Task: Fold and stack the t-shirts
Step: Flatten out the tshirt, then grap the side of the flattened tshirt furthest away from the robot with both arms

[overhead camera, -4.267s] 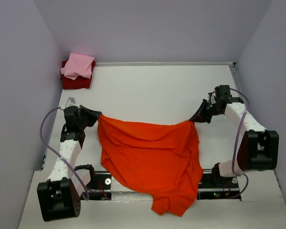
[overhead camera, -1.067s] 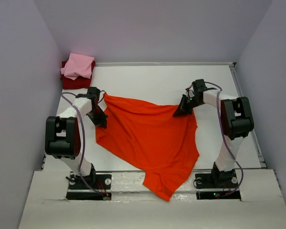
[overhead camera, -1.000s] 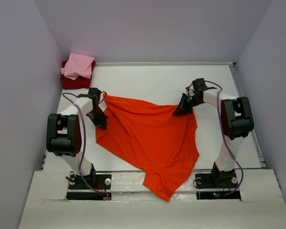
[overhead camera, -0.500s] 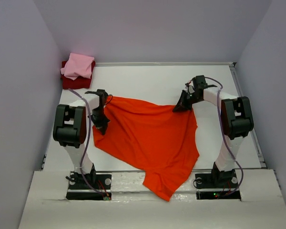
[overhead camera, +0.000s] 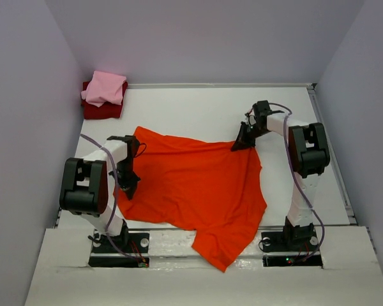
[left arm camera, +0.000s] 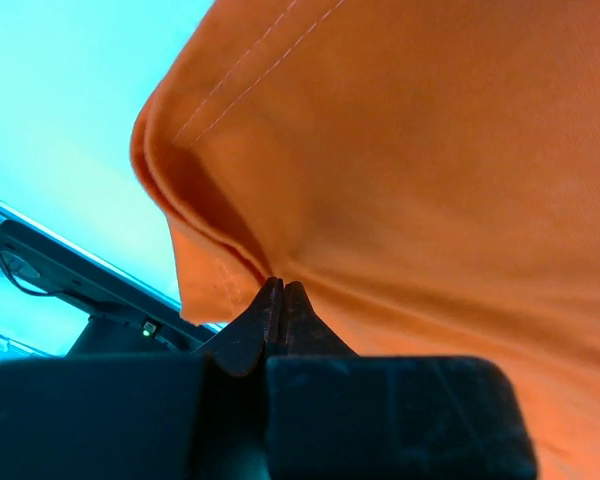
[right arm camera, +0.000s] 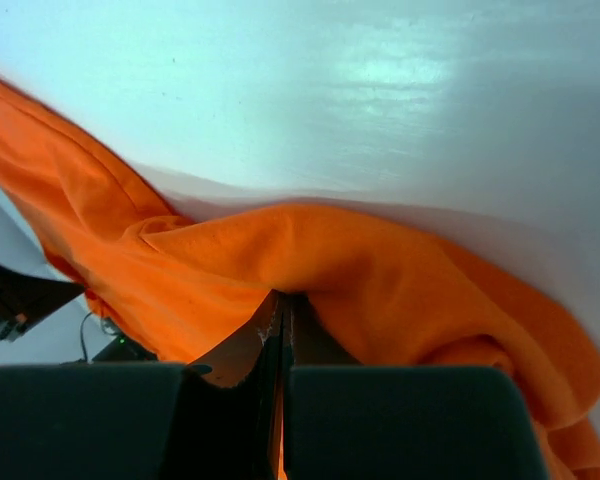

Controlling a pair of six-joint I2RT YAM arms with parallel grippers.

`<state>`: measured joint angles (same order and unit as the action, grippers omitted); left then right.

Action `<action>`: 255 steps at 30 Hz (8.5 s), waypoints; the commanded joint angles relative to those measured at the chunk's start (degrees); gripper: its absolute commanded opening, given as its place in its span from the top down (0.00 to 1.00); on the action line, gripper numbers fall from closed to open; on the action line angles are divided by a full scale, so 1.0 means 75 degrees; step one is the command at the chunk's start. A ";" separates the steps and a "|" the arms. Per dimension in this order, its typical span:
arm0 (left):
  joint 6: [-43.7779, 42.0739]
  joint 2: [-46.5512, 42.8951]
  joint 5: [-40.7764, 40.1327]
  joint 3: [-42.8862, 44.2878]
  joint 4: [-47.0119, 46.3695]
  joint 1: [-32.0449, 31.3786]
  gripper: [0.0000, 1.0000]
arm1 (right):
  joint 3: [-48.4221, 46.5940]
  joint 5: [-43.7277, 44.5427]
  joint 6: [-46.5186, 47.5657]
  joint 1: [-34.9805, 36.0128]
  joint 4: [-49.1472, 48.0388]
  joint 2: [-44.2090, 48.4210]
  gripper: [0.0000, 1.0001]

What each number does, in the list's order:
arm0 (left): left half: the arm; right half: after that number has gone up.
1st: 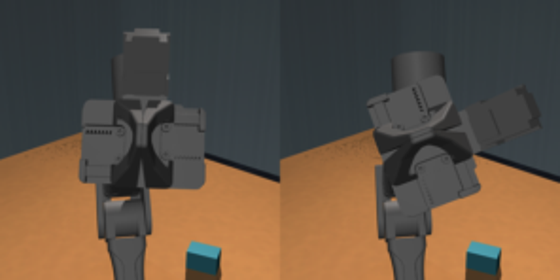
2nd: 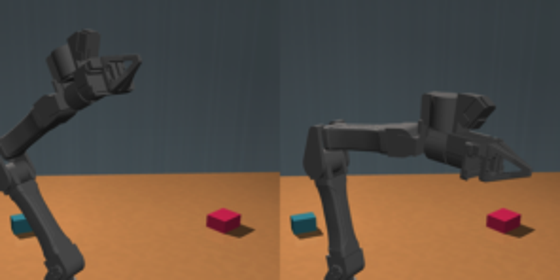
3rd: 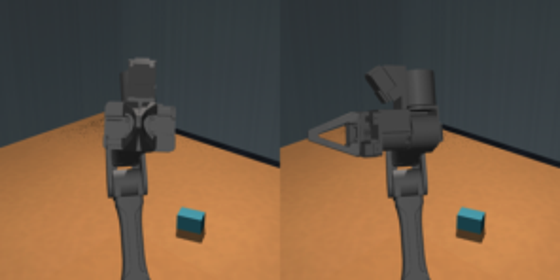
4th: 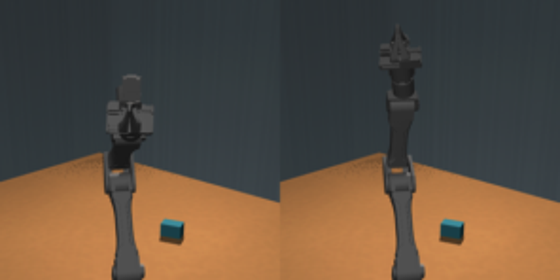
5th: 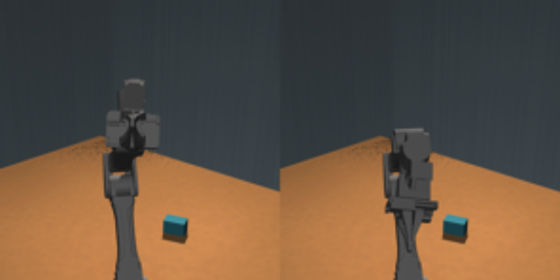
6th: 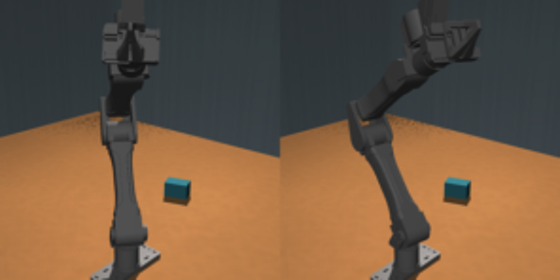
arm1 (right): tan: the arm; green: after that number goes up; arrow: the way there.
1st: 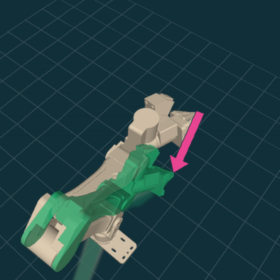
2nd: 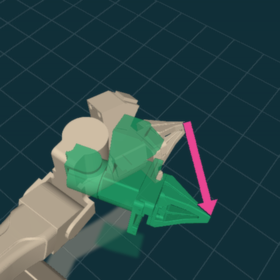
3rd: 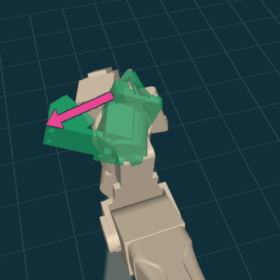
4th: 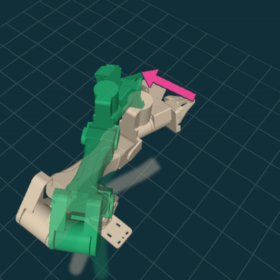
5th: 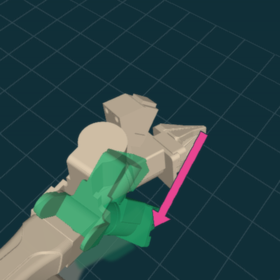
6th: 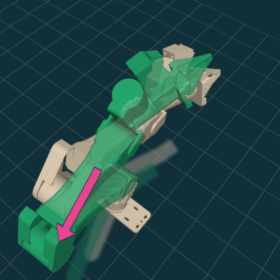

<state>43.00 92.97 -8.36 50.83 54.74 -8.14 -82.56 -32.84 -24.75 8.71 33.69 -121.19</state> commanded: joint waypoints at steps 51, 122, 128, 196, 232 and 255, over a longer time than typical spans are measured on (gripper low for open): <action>-0.1620 0.5158 0.5861 0.6700 -0.4286 0.2445 0.29 | -0.2761 0.1226 0.0921 -0.0013 0.1543 -0.0400 1.00; -0.1925 0.3285 0.3845 0.6278 -0.4181 0.2000 1.00 | -0.3334 -0.0179 0.0640 -0.1736 0.2094 0.0363 0.40; -0.1890 0.3120 0.3939 0.6113 -0.4241 0.2000 1.00 | -0.3780 -0.0308 0.0675 -0.1736 0.2047 -0.0399 0.34; -0.2242 0.3143 0.3869 0.6547 -0.3806 0.2023 1.00 | -0.4589 0.0512 0.0816 -0.1724 0.1790 -0.1081 1.00; -0.2406 0.1890 0.4501 0.5294 -0.3725 0.2269 1.00 | -0.2012 0.0171 0.0804 -0.1724 0.2082 0.1474 1.00; -0.2324 0.0671 0.4314 0.4086 -0.3162 0.2281 1.00 | -0.0898 0.0840 0.0816 -0.1724 0.2293 0.2587 1.00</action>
<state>26.06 101.49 23.55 82.72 29.50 8.73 -90.11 -27.18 -19.22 -4.08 50.98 -105.19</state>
